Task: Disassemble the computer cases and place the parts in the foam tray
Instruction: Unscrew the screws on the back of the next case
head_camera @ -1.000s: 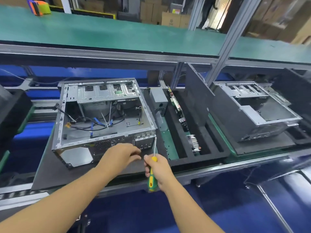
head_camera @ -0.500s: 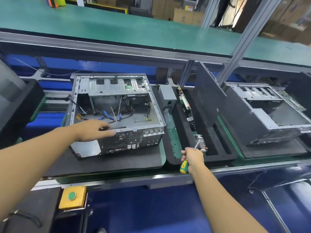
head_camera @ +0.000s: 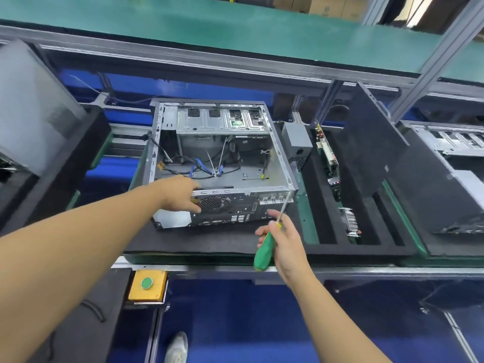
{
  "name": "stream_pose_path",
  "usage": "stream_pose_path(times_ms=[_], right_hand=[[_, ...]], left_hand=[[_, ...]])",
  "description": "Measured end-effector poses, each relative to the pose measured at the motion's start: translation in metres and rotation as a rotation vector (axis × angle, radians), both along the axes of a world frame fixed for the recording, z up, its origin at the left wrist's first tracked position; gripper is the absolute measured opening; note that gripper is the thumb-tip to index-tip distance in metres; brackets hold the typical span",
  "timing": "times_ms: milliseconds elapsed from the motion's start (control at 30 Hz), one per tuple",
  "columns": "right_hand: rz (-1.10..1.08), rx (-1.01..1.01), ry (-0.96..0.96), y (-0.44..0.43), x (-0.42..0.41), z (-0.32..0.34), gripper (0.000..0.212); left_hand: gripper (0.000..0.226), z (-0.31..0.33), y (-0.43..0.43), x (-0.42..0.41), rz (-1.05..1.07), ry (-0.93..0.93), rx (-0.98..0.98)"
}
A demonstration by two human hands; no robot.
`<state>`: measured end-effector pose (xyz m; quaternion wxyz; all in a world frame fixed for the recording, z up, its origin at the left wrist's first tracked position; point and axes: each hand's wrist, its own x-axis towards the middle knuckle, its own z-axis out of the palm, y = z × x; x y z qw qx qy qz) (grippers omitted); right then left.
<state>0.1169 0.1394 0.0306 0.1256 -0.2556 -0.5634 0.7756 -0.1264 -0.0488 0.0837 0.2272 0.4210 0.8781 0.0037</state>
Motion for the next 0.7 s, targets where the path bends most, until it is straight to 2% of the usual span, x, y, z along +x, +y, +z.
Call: stream_pose_path(times_ms=[167,333,700], right_hand=[[0.130,0.201,-0.113,-0.025,-0.001,-0.016,0.031],[0.216,0.129,-0.327,-0.052,-0.010,-0.041,0.042],[0.171,0.101,-0.353,-0.059,-0.029,-0.051,0.048]], left_hand=[[0.030,-0.006,0.000,-0.003,-0.026,0.045,0.000],[0.024,-0.010,-0.001,-0.006,0.019,0.051,-0.006],[0.036,-0.006,0.000,-0.002,0.110,-0.031,-0.082]])
